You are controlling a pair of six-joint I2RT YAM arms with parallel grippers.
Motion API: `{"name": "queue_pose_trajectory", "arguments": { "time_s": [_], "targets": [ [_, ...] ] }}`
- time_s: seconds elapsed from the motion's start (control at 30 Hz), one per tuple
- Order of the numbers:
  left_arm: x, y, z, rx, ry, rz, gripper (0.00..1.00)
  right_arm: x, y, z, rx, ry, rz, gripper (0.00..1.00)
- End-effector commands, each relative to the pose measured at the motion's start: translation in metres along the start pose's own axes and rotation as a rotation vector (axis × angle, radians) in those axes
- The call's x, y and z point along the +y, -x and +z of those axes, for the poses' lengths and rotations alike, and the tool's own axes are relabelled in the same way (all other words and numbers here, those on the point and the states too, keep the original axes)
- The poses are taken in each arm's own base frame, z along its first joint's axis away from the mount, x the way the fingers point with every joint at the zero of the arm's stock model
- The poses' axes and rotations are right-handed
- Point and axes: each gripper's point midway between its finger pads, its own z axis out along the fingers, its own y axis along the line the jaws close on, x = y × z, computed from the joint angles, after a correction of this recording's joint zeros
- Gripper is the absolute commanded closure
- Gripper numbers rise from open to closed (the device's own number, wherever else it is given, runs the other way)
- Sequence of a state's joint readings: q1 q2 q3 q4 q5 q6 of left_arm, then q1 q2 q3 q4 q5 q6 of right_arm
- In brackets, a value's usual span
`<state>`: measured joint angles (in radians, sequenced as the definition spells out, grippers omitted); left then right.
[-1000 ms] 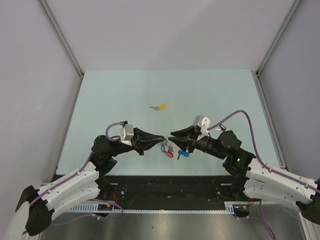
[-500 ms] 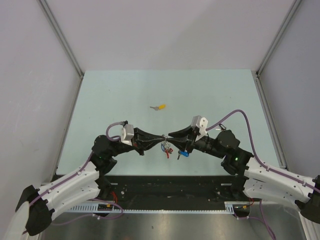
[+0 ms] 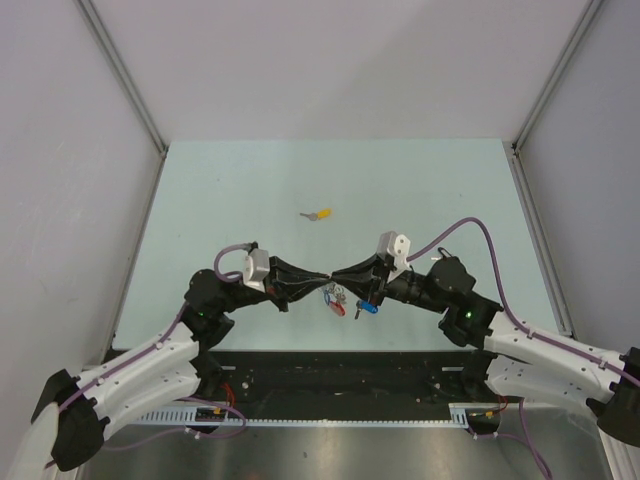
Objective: Put the keys on the keyring
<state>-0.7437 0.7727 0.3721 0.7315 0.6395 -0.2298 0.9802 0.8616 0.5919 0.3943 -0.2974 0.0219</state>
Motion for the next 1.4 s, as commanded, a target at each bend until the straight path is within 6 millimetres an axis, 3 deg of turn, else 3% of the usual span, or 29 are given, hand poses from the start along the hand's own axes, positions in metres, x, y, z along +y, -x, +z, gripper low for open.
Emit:
{"name": "queue_pose_trajectory", "arguments": {
  "time_s": [0.0, 0.07, 0.33, 0.37, 0.4, 0.53, 0.57, 0.73, 0.93, 1.13, 1.37],
  "targets": [
    [-0.014, 0.025, 0.006, -0.056, -0.078, 0.029, 1.00, 0.011, 0.013, 0.006, -0.013, 0.075, -0.025, 0.94],
    [-0.015, 0.022, 0.006, -0.040, -0.087, 0.022, 1.00, 0.010, 0.010, 0.007, 0.006, 0.081, -0.059, 1.00],
    [-0.008, 0.012, 0.000, 0.084, -0.033, 0.041, 0.91, 0.007, 0.013, 0.005, 0.088, 0.088, -0.146, 1.00],
    [-0.007, 0.004, -0.003, 0.129, -0.018, 0.021, 0.89, 0.005, 0.007, 0.004, 0.120, 0.088, -0.159, 1.00],
    [-0.005, 0.010, -0.003, 0.131, -0.014, 0.059, 0.87, 0.005, 0.012, 0.005, 0.120, 0.092, -0.168, 1.00],
    [0.000, 0.004, -0.010, 0.246, 0.004, 0.111, 0.70, 0.004, 0.011, 0.005, 0.177, 0.107, -0.199, 1.00],
    [0.000, 0.005, -0.011, 0.262, 0.002, 0.128, 0.67, 0.004, 0.002, 0.002, 0.221, 0.110, -0.193, 1.00],
    [0.001, 0.001, -0.017, 0.400, -0.040, 0.186, 0.53, 0.002, -0.003, 0.001, 0.292, 0.115, -0.221, 1.00],
    [0.005, -0.007, -0.017, 0.506, -0.080, 0.200, 0.51, 0.002, -0.006, 0.001, 0.344, 0.128, -0.245, 1.00],
    [-0.007, -0.011, -0.011, 0.509, -0.179, 0.164, 0.52, 0.002, -0.010, 0.004, 0.377, 0.134, -0.256, 1.00],
    [-0.006, -0.016, -0.010, 0.522, -0.188, 0.183, 0.55, 0.001, -0.012, 0.009, 0.389, 0.137, -0.259, 1.00]
  ]
}}
